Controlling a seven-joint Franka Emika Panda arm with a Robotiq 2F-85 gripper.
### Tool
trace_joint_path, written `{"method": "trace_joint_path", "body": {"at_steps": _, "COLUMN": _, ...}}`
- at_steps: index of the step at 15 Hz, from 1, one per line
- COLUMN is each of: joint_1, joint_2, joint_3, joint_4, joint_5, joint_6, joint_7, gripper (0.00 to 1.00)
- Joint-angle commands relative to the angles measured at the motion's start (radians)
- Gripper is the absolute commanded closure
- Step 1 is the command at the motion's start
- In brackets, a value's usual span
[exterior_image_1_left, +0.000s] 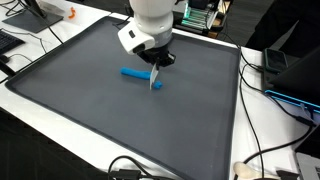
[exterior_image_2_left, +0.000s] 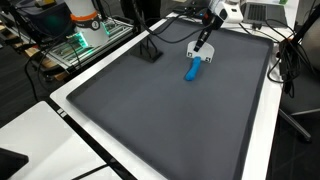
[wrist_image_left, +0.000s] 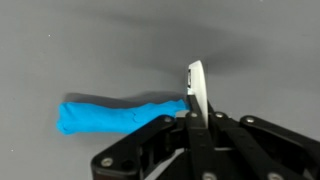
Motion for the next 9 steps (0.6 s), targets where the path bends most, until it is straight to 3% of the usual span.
{"method": "trace_joint_path", "body": {"at_steps": 1, "joint_1": -0.016, "joint_2": -0.059, "joint_3": 0.008, "joint_4": -0.055, "joint_5": 0.022, "joint_6": 0.009, "joint_7": -0.027, "gripper": 0.99}}
{"method": "trace_joint_path", "body": {"at_steps": 9, "joint_1": -0.024, "joint_2": -0.131, "joint_3": 0.002, "joint_4": -0.054, "joint_5": 0.010, "joint_6": -0.004, "joint_7": -0.038, "gripper": 0.99}}
